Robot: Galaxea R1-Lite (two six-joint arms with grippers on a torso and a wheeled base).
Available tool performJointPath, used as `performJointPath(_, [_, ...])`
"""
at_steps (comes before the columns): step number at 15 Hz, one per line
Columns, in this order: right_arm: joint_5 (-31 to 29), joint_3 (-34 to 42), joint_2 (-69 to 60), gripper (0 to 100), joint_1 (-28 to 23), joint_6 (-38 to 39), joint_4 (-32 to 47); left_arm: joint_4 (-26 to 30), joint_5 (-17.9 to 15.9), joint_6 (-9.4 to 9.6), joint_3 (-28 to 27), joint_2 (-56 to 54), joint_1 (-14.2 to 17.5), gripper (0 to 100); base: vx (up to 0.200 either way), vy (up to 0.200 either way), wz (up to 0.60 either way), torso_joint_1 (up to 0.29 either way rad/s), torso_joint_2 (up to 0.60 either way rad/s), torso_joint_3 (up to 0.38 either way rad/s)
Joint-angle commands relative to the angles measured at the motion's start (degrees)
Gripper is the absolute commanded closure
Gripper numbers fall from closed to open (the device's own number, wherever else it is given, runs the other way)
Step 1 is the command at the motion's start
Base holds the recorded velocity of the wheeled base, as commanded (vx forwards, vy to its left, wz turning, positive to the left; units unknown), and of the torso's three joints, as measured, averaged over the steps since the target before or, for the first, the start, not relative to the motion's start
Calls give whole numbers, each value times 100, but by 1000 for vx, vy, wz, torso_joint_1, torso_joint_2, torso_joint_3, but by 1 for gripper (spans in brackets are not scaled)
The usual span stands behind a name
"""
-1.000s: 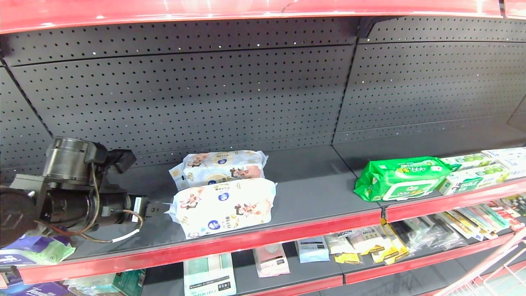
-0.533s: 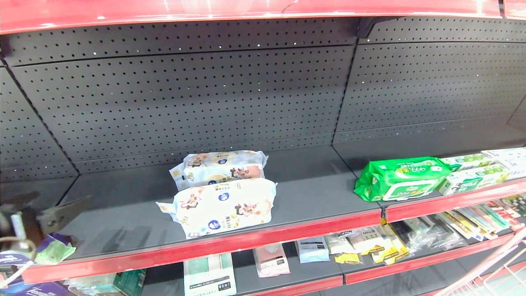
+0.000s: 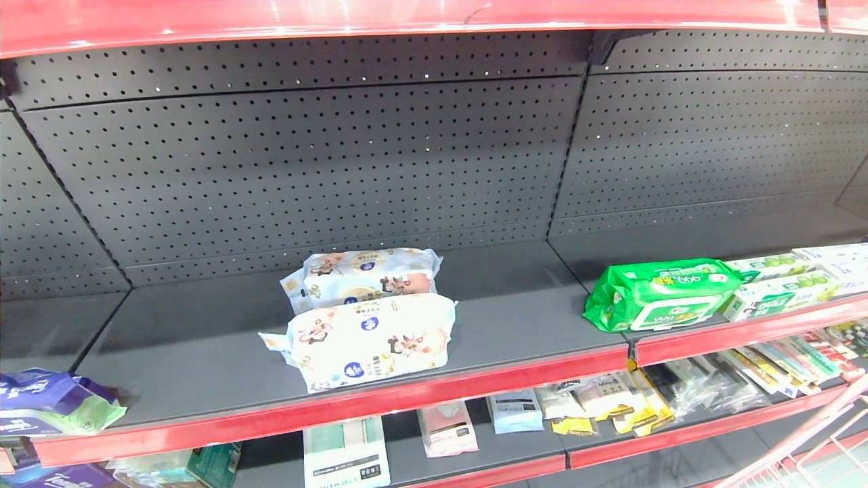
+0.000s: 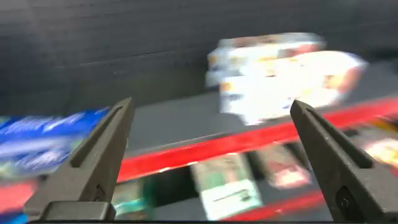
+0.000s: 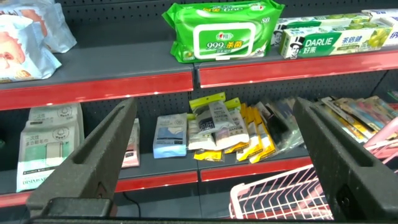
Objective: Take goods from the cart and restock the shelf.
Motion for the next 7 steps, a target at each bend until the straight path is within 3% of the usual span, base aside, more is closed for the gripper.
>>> performJointPath(1, [6,0,7,0,-1,-2,0,35,1840,-128,711,-711,51,0,0,0,0,0,0,0])
performJointPath(4, [41,0,7,0,-1,-11,0,325,1682,-75,684,-711,60,0,0,0,0,0,0,0])
performJointPath(7, [-38,0,7,0,8,-19,0,273,1655,-32,711,-711,51,0,0,0,0,0,0,0])
